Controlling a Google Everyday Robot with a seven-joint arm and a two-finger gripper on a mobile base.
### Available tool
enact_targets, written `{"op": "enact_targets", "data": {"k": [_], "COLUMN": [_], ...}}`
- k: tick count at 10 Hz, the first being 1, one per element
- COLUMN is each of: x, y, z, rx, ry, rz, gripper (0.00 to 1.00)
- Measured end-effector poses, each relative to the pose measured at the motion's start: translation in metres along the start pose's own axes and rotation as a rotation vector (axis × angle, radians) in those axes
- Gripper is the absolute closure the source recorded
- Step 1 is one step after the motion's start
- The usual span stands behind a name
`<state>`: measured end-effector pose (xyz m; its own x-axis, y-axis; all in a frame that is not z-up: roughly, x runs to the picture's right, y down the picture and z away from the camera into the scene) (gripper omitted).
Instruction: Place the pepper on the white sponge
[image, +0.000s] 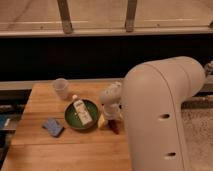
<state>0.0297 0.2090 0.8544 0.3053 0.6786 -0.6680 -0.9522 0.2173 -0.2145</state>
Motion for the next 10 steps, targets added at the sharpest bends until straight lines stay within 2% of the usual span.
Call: {"op": "enact_targets", "data": {"k": [4, 5, 8, 10], "x": [0.008, 0.009, 0.013, 0.013], "y": [-0.003, -0.004, -0.003, -0.008], "z": [-0.008, -0.008, -0.003, -0.008], "rx": [0.013, 0.01, -0.002, -0.005], "ry": [-0.009, -0.01, -0.004, -0.013], "rz": [0.001, 0.004, 0.006, 0.02], "gripper": [0.65, 0.7, 0.71, 0.71]}}
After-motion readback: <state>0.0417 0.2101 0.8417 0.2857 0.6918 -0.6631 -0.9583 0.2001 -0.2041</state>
